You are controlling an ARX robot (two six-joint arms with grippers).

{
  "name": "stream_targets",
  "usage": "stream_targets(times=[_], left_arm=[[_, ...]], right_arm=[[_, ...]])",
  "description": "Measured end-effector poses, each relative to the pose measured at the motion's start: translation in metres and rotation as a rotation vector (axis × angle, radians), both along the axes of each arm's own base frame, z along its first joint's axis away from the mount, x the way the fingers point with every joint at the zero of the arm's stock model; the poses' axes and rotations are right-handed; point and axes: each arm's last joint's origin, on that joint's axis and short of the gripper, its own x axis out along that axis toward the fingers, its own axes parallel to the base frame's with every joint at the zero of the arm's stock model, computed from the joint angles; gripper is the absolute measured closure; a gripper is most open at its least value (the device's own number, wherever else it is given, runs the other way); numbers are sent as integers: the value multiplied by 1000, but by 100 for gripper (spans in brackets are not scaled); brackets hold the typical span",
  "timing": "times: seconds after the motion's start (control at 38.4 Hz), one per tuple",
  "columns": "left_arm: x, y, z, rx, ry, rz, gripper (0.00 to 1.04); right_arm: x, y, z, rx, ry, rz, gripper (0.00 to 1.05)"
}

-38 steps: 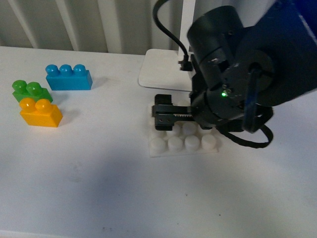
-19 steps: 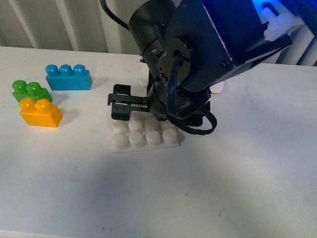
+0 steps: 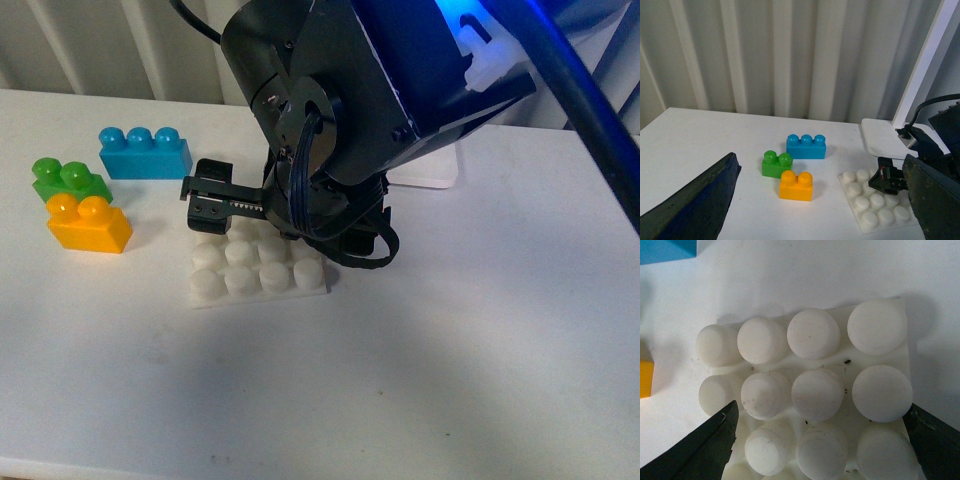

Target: Insert yellow block into base center

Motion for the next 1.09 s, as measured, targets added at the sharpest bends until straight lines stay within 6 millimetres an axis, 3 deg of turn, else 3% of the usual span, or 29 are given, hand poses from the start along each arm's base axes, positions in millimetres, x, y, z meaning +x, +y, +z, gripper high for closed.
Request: stream_targets(times=[0.1,0.23,0.47,0.57,0.68,0.75,0.78,0.89,0.94,1.09], left_arm=[[0,0,0,0,0,0,6],[0,0,0,0,0,0,6],[0,0,0,0,0,0,6],[0,0,0,0,0,0,6],[0,0,0,0,0,0,6],[0,0,0,0,0,0,6],[0,0,0,0,0,0,6],[0,0,0,0,0,-1,6],[0,0,0,0,0,0,6],[0,0,0,0,0,0,6]], right_arm=[[0,-12,1,28,-32,-39,9],[0,-45,5,56,-62,-103,9],[-3,-128,43,139,-185,-235,9],[-22,-186,77,196,-312,-295,9],[-69,-243,105,231,-425,-317,9],[-107,-272,117,30,-768,-410,22],[-128,-279,122,-59,-879,-428,30],[-194,-282,117,-192,-948,-362,53],[-210,-281,116,-210,-992,-347,65],[-221,-281,121,-224,-1043,-341,94]])
